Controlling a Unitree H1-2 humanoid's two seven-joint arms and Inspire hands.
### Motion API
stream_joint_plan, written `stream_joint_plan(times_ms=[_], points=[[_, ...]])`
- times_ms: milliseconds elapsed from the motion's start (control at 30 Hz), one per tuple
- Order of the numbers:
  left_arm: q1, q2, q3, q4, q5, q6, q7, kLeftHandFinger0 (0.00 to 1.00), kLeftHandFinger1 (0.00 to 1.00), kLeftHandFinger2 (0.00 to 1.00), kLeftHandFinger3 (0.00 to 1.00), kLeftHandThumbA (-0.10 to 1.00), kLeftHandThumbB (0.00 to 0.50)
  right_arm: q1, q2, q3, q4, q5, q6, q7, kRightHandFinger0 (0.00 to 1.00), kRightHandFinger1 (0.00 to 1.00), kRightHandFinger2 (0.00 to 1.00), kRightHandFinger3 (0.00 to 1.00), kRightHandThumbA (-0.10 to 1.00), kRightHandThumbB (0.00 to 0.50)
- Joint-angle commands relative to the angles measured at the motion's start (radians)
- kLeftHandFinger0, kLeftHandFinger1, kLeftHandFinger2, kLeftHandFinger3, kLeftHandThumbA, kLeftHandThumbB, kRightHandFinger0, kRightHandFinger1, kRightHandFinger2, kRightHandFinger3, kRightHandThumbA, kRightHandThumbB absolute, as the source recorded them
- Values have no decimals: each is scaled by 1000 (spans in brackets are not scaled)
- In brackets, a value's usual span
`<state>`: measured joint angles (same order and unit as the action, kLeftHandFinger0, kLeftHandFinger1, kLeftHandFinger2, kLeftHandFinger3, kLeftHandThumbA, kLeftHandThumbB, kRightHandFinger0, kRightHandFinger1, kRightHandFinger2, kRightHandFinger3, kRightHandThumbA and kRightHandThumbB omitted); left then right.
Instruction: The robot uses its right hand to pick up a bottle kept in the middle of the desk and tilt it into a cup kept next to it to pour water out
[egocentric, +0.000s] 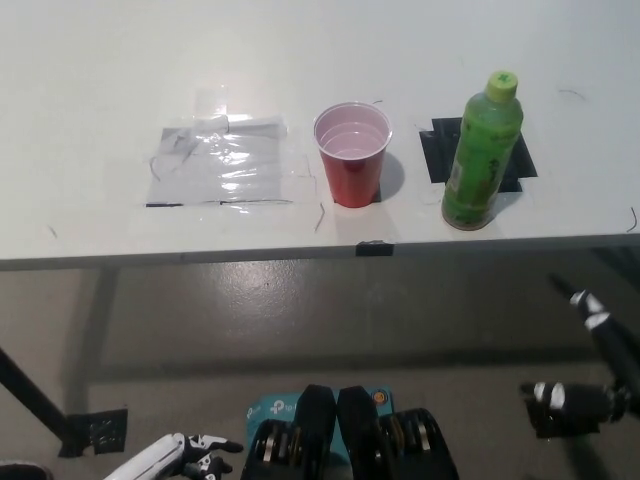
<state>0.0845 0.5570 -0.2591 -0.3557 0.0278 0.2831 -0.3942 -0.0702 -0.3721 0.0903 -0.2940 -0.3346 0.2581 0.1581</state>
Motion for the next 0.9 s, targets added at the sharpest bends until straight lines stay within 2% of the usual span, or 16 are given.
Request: stream_joint_plan(times_ms=[0,133,233,367,500,533,667,867], points=[[-6,9,8,-32,7,7,-23,698,774,837,1000,1000,425,-83,5,-38,-45,-80,121,-28,1000,1000,1000,1000,1000,500],[-16,13,4,-30,21,8,-30,703,784,841,1000,1000,433,-142,9,-49,-25,-120,167,-35,1000,1000,1000,1000,1000,500],[-16,10,8,-33,14,4,-37,684,778,840,1000,1000,406,-223,10,-78,17,-106,212,-15,1000,1000,1000,1000,1000,500],[-17,9,8,-36,24,5,-39,676,772,838,1000,1000,425,-296,32,-111,88,-81,212,-30,1000,1000,1000,1000,1000,500],[-11,4,12,-31,17,2,-42,683,765,827,1000,1000,424,-379,66,-135,184,-73,212,-47,1000,1000,1000,1000,1000,500],[-10,4,12,-33,17,2,-42,686,766,827,1000,1000,410,-397,69,-135,203,-71,212,-50,1000,1000,1000,1000,1000,500],[-9,1,14,-29,21,2,-41,682,770,833,1000,1000,429,-471,68,-113,295,-82,211,-58,1000,1000,1000,1000,987,500],[-10,1,13,-35,25,4,-48,683,772,841,1000,1000,401,-562,83,-66,386,-102,212,6,1000,1000,1000,1000,996,500]])
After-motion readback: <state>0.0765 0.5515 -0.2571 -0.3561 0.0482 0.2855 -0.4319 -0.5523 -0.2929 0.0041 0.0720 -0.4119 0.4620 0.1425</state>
